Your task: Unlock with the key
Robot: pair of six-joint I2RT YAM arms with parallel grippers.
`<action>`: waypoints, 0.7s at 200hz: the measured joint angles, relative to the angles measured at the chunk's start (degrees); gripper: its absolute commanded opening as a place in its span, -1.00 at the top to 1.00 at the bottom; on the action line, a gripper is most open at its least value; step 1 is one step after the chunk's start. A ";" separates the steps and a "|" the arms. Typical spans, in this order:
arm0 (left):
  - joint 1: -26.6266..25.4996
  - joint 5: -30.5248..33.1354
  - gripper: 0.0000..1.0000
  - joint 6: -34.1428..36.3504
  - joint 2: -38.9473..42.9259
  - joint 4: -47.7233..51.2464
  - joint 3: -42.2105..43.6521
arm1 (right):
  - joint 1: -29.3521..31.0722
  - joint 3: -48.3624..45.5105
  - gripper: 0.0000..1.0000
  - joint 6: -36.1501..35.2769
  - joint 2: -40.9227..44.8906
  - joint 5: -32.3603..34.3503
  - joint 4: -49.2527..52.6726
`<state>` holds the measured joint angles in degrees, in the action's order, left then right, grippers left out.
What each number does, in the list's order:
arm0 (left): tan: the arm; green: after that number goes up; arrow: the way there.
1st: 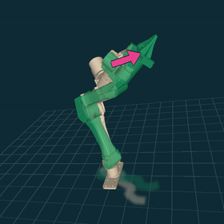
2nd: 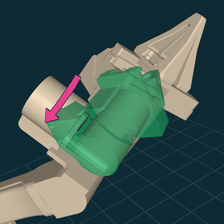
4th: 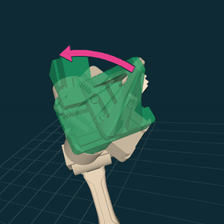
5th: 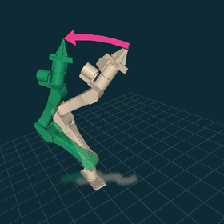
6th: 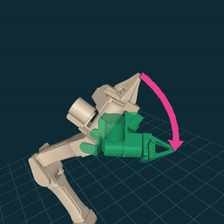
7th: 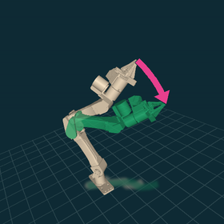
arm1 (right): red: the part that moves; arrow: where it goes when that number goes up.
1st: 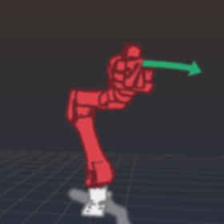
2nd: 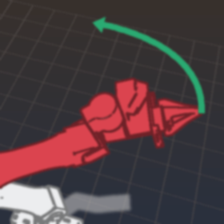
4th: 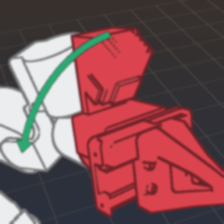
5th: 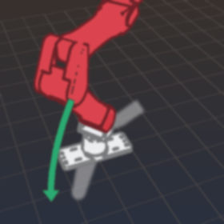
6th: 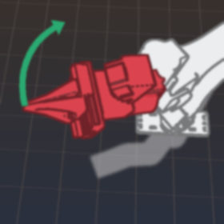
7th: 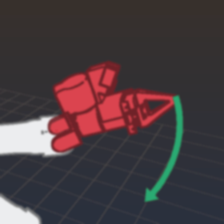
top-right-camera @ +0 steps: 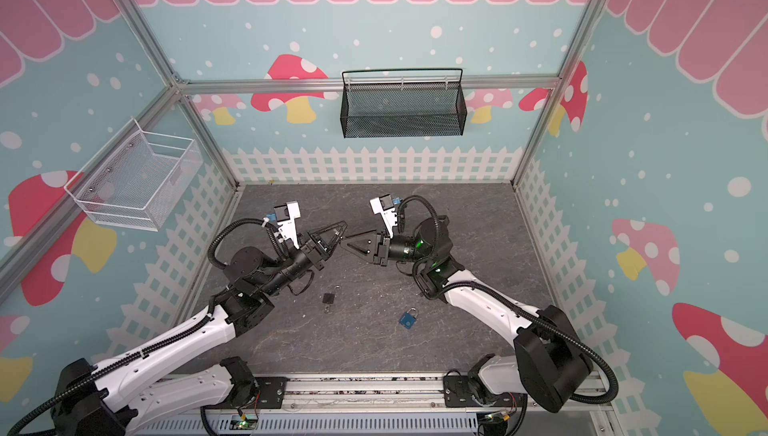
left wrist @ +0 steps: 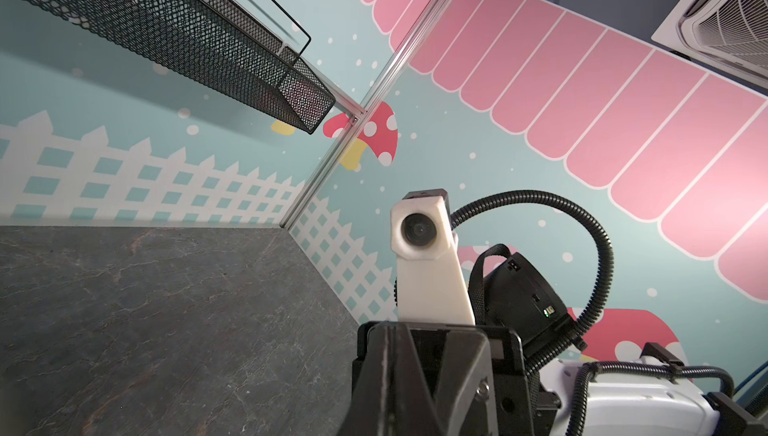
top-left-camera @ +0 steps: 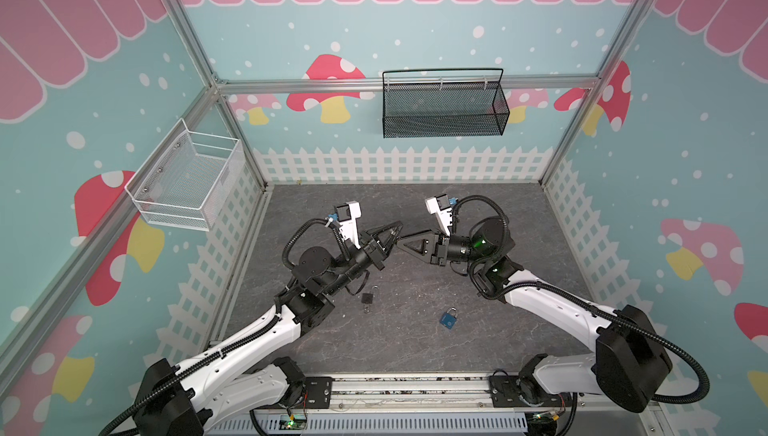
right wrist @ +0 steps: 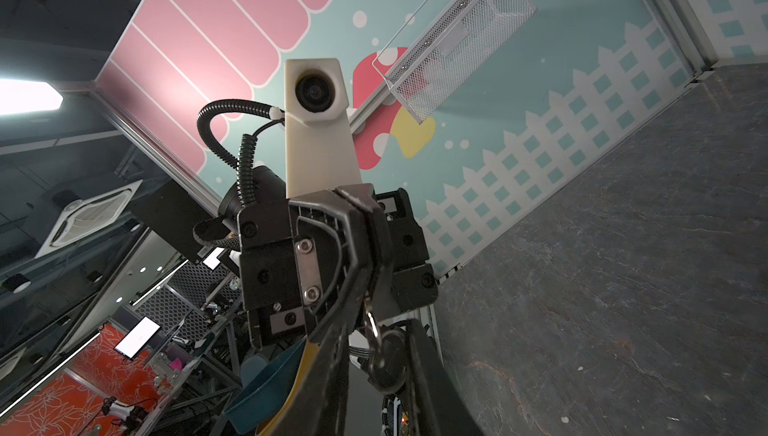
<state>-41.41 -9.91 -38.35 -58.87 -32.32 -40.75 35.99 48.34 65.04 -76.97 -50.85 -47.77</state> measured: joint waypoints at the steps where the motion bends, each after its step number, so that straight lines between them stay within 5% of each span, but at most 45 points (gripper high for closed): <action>1: 0.00 0.02 1.00 0.00 -0.02 -0.02 0.00 | 0.00 -0.02 0.49 0.02 -0.02 0.00 -0.02; 140: -0.42 2.47 1.00 0.68 -0.35 -1.44 0.81 | 0.00 -1.03 0.71 2.82 -0.90 2.14 -3.23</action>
<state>-41.82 -7.44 -37.67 -59.22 -33.76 -39.94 35.99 47.31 67.85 -77.87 -48.71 -51.00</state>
